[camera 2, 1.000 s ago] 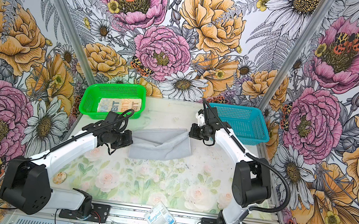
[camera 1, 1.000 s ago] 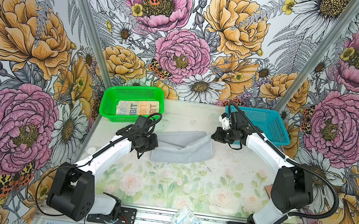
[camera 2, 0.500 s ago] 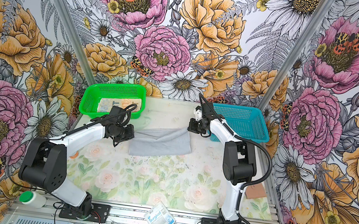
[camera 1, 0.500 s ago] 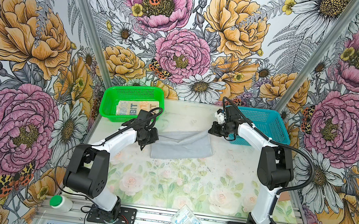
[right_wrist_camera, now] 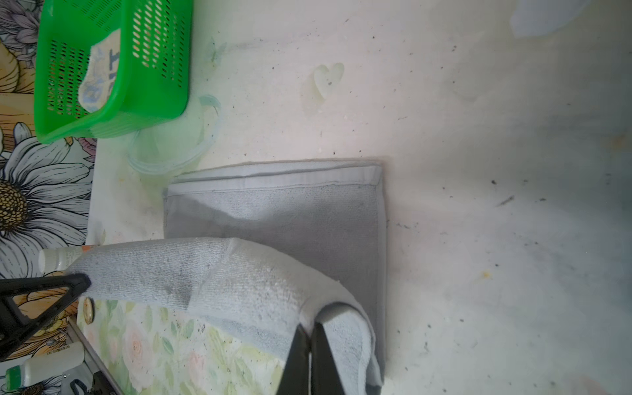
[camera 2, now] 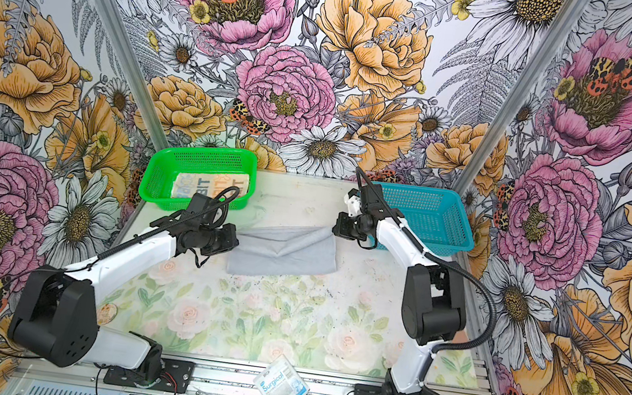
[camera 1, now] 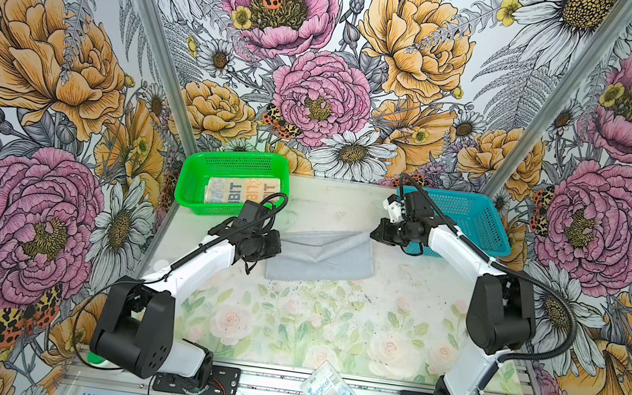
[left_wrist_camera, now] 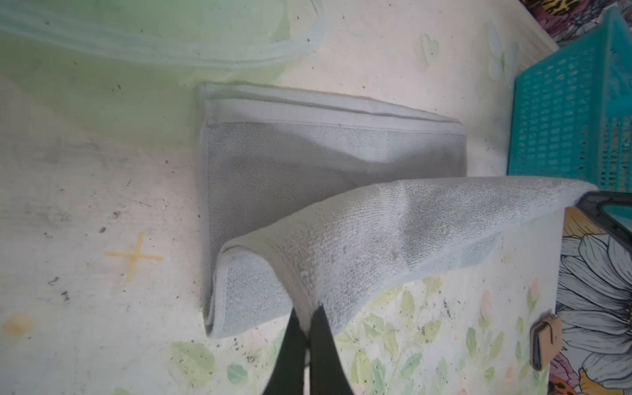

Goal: Fold and stack the towels

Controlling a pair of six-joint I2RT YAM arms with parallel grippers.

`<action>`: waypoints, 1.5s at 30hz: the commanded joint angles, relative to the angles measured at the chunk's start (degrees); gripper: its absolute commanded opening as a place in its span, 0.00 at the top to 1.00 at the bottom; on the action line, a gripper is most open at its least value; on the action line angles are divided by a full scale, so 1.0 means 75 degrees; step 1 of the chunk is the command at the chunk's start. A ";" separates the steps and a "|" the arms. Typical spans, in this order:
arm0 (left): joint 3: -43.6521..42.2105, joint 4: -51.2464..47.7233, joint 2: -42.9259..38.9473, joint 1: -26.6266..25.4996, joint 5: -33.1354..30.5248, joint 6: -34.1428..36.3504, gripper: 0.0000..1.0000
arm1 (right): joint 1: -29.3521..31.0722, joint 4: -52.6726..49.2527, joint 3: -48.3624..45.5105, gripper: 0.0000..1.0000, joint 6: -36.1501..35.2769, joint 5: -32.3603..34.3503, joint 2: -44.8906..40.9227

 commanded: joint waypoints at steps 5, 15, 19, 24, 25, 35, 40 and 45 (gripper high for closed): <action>-0.1144 -0.0898 -0.1688 -0.1437 -0.0298 -0.0898 1.00 | 0.0221 0.0074 -0.2098 1.00 0.0448 -0.0317 -0.2401; -0.2590 -0.1002 -0.3500 -0.2449 -0.0860 -0.2140 1.00 | 0.0466 0.0086 -0.3899 1.00 0.0839 -0.0119 -0.3948; -0.2445 -0.0986 -0.3498 -0.2347 -0.1235 -0.2063 1.00 | 0.0485 0.0097 -0.3511 1.00 0.0767 0.0113 -0.3783; -0.2104 -0.0587 -0.2986 -0.1726 -0.1238 -0.1634 1.00 | 0.0466 0.0257 -0.2731 1.00 0.0614 0.0477 -0.3089; -0.2078 -0.0402 -0.2850 -0.1524 -0.1142 -0.1546 1.00 | 0.0465 0.0301 -0.2551 1.00 0.0572 0.0515 -0.2880; -0.1340 0.0370 -0.1254 -0.0058 -0.0318 -0.0686 1.00 | 0.0408 0.0507 -0.0862 1.00 0.0271 0.0366 -0.0699; -0.0783 0.0446 -0.0385 0.0296 -0.0173 -0.0387 1.00 | 0.0315 0.0502 -0.0220 1.00 0.0168 0.0323 0.0039; -0.0358 0.0524 0.0313 0.0488 -0.0158 -0.0273 1.00 | 0.0128 0.0496 0.0298 1.00 0.0084 0.0229 0.0621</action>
